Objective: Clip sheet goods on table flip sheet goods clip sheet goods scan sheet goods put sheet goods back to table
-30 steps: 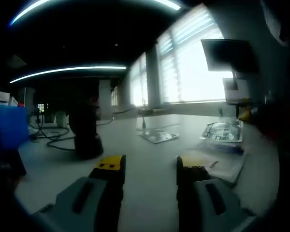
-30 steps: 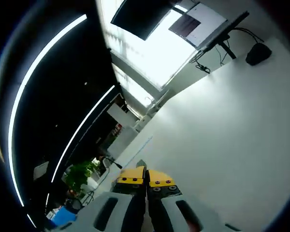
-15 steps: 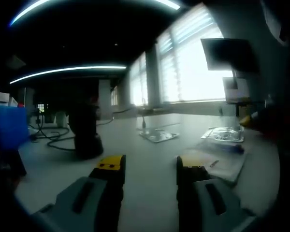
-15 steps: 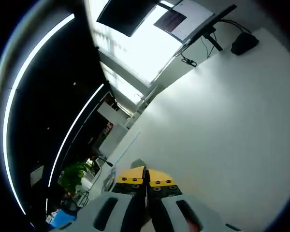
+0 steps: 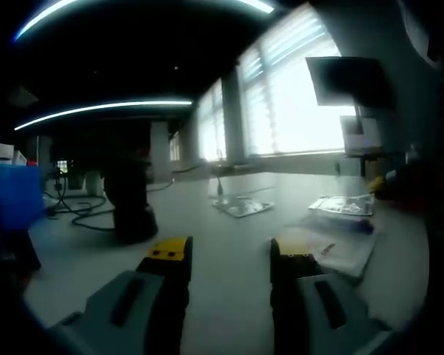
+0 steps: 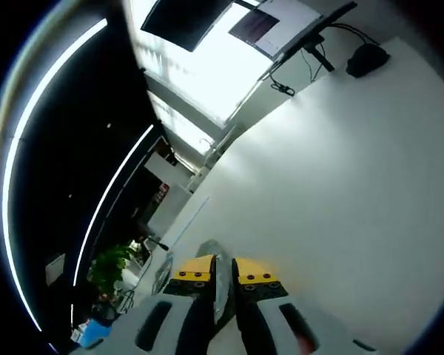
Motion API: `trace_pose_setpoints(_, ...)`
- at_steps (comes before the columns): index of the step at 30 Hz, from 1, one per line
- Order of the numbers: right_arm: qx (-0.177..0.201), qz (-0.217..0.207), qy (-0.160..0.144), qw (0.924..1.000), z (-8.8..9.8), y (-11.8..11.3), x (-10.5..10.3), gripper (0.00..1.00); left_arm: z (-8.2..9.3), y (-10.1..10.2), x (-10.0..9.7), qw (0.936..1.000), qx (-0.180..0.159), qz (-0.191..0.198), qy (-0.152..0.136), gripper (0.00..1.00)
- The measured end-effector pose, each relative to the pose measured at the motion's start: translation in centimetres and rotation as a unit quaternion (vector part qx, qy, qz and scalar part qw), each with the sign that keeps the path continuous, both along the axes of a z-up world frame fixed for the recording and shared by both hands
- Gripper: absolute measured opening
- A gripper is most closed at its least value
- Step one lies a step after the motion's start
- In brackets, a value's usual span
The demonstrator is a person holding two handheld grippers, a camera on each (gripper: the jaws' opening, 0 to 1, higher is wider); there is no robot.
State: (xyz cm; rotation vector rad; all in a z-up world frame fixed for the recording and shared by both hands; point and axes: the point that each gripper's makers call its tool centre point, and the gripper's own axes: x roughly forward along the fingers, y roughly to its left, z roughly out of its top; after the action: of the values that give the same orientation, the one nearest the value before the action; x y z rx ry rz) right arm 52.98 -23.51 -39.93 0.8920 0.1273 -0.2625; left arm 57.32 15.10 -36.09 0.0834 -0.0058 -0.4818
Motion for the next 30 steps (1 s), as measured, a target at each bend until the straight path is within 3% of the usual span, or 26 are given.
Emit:
trace_pose_setpoints(2, -0.004, 0.008, -0.009, 0.9999, 0.5, 0.2, 0.2, 0.25, 0.0, 0.0, 0.0, 1.0000, -0.001, 0.000, 0.000, 0.34)
trace_pose_setpoints(4, -0.018, 0.016, -0.014, 0.9996, 0.9, 0.4, 0.3, 0.28, 0.0, 0.0, 0.0, 1.0000, -0.001, 0.000, 0.000, 0.34)
trace_pose_setpoints(10, -0.098, 0.041, -0.036, 0.9936, 2.8, 0.3, 0.8, 0.35, 0.0, 0.0, 0.0, 1.0000, -0.001, 0.001, 0.000, 0.34)
trace_pose_setpoints(14, -0.156, 0.074, -0.050, 0.9838, 4.2, 0.8, 1.6, 0.40, 0.1, 0.0, 0.0, 1.0000, -0.001, 0.001, -0.001, 0.34)
trace_pose_setpoints(21, -0.210, 0.116, -0.073, 0.9681, 5.8, 1.6, 2.7, 0.41, 0.1, 0.0, 0.0, 1.0000, -0.002, 0.001, -0.002, 0.34)
trace_pose_setpoints(30, -0.285, 0.177, -0.077, 0.9389, 6.6, 2.0, 4.1, 0.46, 0.2, 0.0, 0.0, 1.0000, -0.004, 0.002, -0.003, 0.34)
